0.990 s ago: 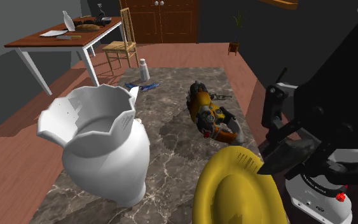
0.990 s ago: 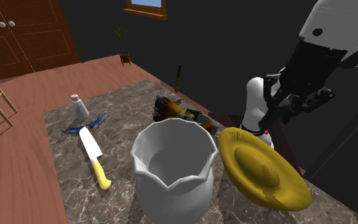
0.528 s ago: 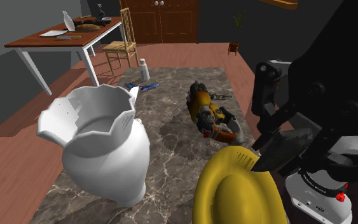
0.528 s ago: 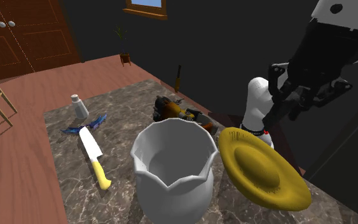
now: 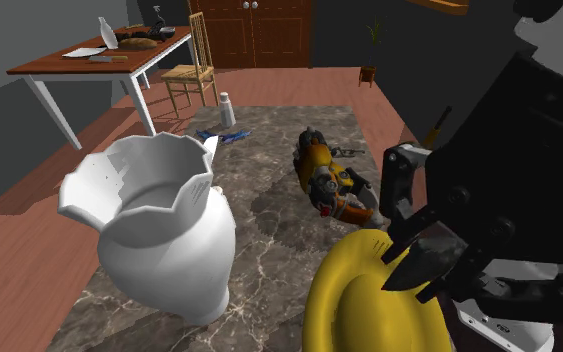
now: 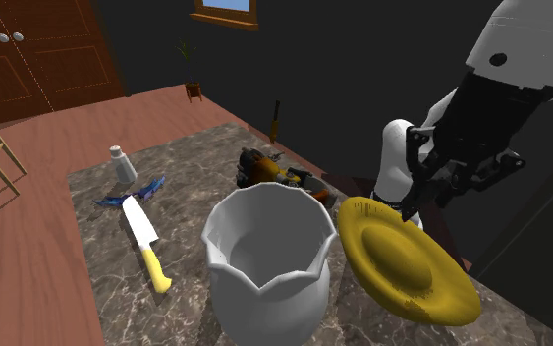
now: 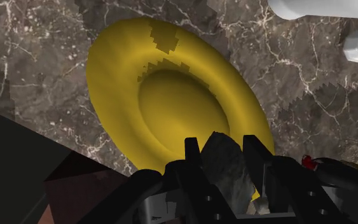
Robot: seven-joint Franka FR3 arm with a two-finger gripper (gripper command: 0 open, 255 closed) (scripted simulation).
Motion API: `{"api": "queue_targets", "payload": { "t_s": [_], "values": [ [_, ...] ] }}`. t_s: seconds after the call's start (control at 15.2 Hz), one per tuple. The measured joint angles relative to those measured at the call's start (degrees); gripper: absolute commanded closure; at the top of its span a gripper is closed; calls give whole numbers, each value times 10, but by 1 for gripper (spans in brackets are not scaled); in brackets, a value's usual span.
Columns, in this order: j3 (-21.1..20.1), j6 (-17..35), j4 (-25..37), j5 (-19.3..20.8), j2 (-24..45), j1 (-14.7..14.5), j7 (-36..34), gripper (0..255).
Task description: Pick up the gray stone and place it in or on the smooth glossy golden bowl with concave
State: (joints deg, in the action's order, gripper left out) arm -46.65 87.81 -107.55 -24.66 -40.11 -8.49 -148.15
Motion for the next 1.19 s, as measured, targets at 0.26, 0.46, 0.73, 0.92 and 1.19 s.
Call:
{"api": "queue_targets", "payload": {
  "t_s": [0.26,0.46,0.73,0.92,1.19],
  "values": [
    [-4,26,-38,-9,-13,-7,4,255],
    [-8,45,-64,-16,-21,-12,8,255],
    [-12,63,-89,-22,-28,-16,11,255],
    [-13,65,-91,-22,-29,-17,11,255],
    [-13,65,-91,-22,-29,-17,11,0]
  ]
}}
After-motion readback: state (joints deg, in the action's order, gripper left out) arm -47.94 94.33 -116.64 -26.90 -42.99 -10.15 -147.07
